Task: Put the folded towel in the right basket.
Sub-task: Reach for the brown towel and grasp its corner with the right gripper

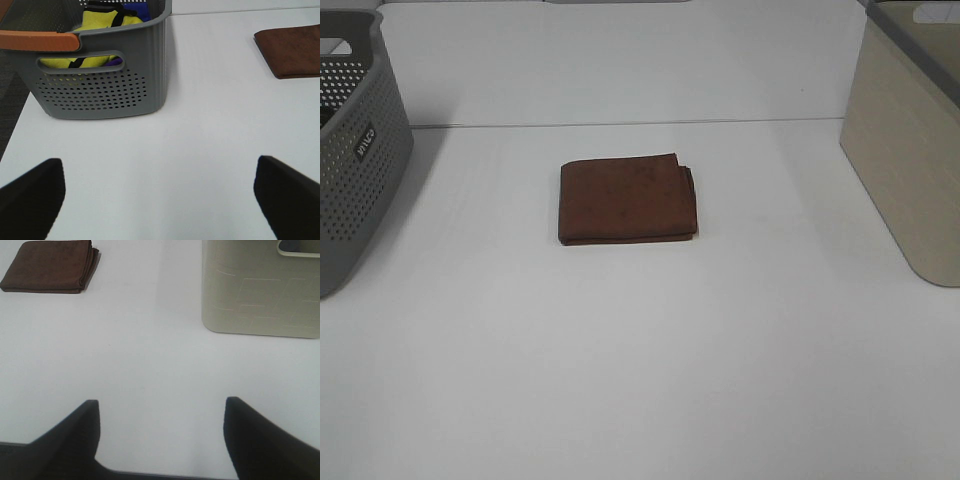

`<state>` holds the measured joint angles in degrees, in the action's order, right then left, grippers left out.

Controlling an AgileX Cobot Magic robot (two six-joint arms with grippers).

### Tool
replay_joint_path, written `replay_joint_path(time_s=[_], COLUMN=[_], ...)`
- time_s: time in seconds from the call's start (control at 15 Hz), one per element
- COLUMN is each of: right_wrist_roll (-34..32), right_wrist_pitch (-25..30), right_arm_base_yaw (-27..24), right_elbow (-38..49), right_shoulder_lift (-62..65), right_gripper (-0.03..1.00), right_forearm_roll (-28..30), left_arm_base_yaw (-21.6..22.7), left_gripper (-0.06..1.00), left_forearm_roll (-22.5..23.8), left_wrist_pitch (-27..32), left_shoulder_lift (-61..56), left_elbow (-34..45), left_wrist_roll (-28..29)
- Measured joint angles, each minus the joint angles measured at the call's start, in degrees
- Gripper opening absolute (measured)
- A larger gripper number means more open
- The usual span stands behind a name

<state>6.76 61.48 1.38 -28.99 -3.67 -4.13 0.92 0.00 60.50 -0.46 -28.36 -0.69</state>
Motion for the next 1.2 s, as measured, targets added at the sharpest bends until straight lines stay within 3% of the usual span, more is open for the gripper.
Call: replay_joint_path(time_s=[1.2], right_wrist_roll=[0.0], right_wrist_pitch=[0.0], right_arm_base_yaw=[0.0], right_elbow=[0.0], right_shoulder_lift=[0.0], right_gripper=[0.67], right_forearm_roll=[0.0], left_arm_base_yaw=[0.0], left_gripper=[0.97], left_forearm_roll=[0.0], left_wrist_pitch=[0.0], left_shoulder_lift=[0.0], left_elbow=[0.0], left_wrist_roll=[0.0])
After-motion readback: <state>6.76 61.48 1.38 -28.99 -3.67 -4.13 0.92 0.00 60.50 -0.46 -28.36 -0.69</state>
